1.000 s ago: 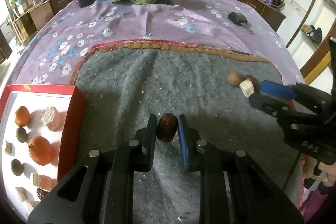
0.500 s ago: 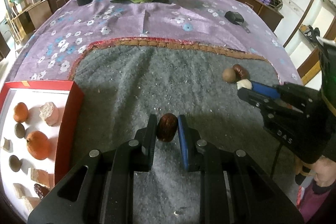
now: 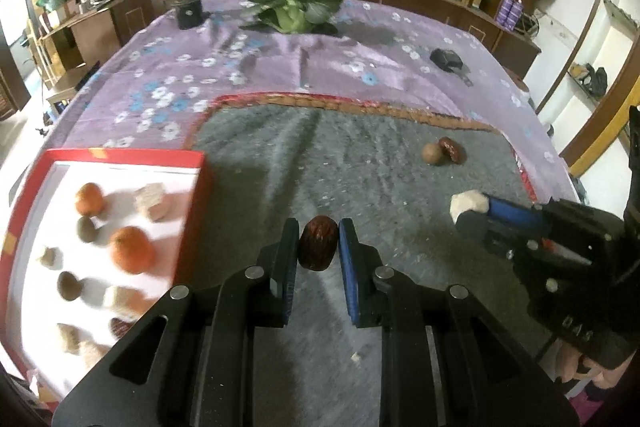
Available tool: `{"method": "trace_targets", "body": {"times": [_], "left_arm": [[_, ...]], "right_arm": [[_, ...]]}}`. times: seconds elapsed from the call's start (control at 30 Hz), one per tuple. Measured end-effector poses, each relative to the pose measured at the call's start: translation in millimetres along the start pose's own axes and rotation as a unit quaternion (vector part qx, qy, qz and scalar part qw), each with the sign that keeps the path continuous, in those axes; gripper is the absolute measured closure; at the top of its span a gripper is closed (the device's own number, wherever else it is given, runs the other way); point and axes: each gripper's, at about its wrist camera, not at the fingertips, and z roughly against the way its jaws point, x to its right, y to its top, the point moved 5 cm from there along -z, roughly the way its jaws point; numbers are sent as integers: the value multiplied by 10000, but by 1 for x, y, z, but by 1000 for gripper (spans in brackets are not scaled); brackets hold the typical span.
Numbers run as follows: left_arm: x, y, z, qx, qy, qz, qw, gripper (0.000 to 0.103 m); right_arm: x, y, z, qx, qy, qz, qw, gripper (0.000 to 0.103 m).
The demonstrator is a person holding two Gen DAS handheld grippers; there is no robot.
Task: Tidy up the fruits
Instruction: 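Carry the date and beige cube into the white tray and open both grippers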
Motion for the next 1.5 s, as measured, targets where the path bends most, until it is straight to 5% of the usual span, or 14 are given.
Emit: {"method": "trace_targets", "body": {"times": [0.33, 0.83, 1.5], "left_arm": [[-66, -14, 46, 299, 403, 473, 9976, 84], [-195, -54, 77, 412, 1173, 1522, 9805, 84], [-232, -73, 47, 179, 1386, 1839, 9730, 84]], "right_arm": [[-84, 12, -12, 46, 594, 423, 9973, 85], [-182, 26, -57, -216, 1078, 1139, 9874, 85], [-220, 35, -134, -756, 955, 1579, 9799, 85]]}}
